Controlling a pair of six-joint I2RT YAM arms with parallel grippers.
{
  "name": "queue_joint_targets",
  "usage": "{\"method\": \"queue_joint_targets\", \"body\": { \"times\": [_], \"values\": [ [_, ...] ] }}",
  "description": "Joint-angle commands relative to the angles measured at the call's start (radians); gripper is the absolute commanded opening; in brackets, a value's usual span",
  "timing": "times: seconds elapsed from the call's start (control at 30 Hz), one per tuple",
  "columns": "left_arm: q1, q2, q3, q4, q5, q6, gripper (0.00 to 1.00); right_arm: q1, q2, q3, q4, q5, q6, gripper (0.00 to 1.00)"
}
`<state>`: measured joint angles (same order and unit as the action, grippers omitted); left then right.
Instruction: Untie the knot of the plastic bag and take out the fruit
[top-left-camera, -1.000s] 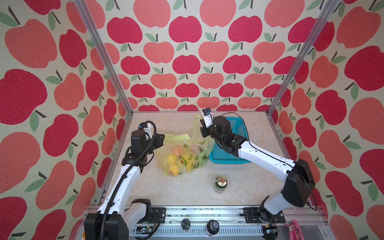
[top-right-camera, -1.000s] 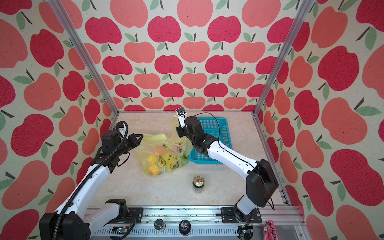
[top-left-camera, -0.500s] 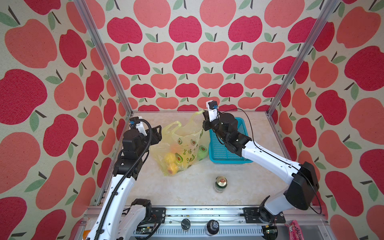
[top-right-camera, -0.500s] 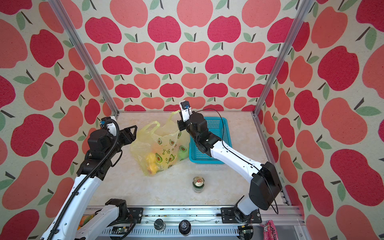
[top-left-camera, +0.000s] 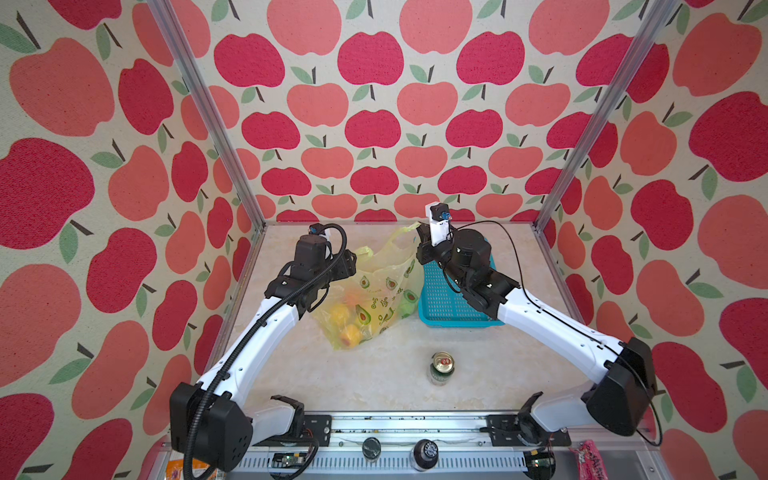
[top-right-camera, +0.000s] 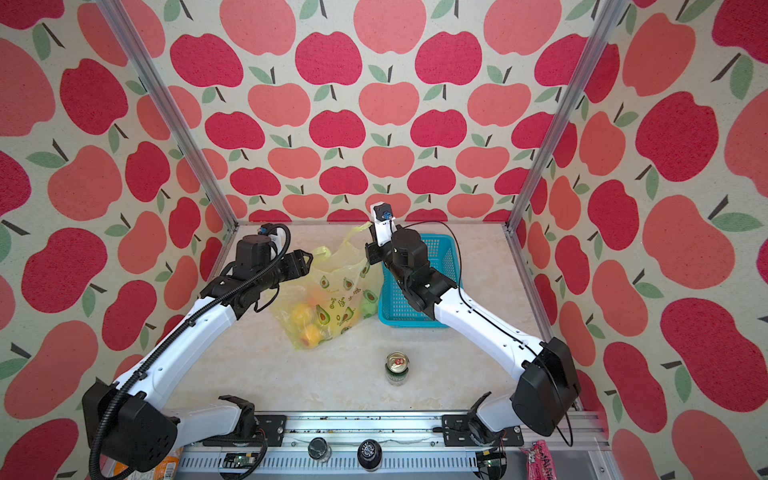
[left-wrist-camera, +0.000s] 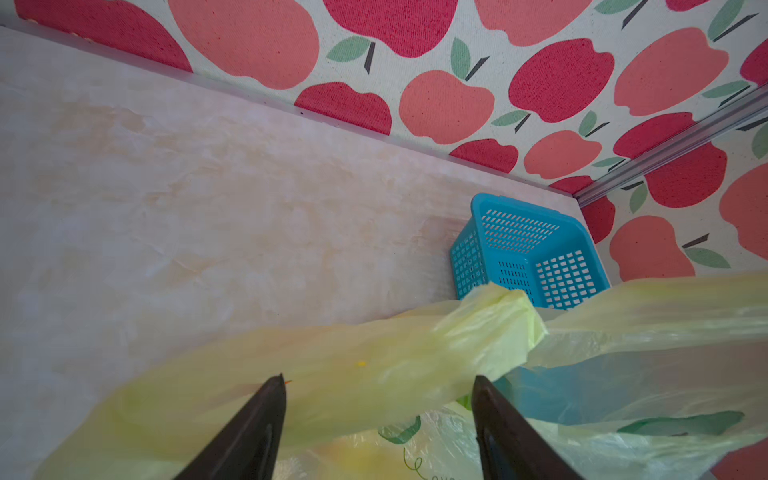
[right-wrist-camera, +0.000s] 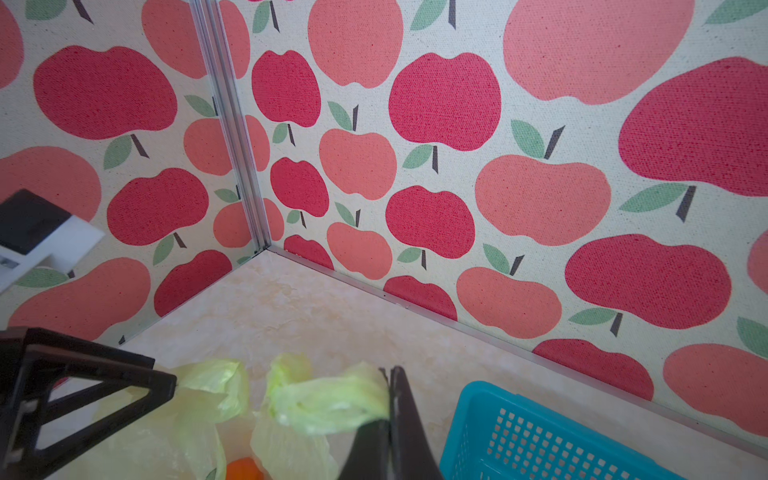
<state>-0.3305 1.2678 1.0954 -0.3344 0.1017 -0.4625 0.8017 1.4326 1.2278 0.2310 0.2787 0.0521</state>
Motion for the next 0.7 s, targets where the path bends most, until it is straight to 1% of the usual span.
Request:
{"method": "queue_joint_targets", "body": {
  "times": [0.0, 0.07, 0.17, 0.23, 0.33, 0.47, 0.6, 0.67],
  "values": [
    [-0.013, 0.030, 0.054, -0.015, 0.011, -0.034, 0.74, -0.007, -0.020, -0.014, 0.037, -0.006, 0.004, 0.00],
    [-0.019, 0.037, 0.048, 0.004, 0.018, -0.043, 0.74, -0.007, -0.013, -0.013, 0.039, -0.019, 0.008, 0.00],
    [-0.030, 0.003, 0.013, 0.040, 0.002, -0.056, 0.77, -0.007, 0.009, 0.002, 0.026, -0.018, 0.009, 0.00],
    [-0.035, -0.035, -0.019, 0.072, -0.003, -0.059, 0.81, -0.007, 0.018, 0.009, 0.021, -0.025, 0.012, 0.00],
    [-0.036, -0.069, -0.048, 0.104, -0.002, -0.056, 0.91, -0.007, 0.026, 0.012, 0.022, -0.035, 0.017, 0.00],
    [-0.035, -0.026, -0.022, 0.082, -0.012, -0.040, 0.98, -0.007, 0.034, 0.019, 0.016, -0.040, 0.019, 0.00],
    [-0.036, 0.039, 0.009, 0.099, 0.043, -0.028, 0.97, -0.007, 0.037, 0.022, 0.015, -0.044, 0.020, 0.00],
    [-0.035, 0.074, 0.021, 0.115, 0.069, -0.024, 0.91, -0.007, 0.042, 0.023, 0.014, -0.044, 0.020, 0.00]
  ]
}}
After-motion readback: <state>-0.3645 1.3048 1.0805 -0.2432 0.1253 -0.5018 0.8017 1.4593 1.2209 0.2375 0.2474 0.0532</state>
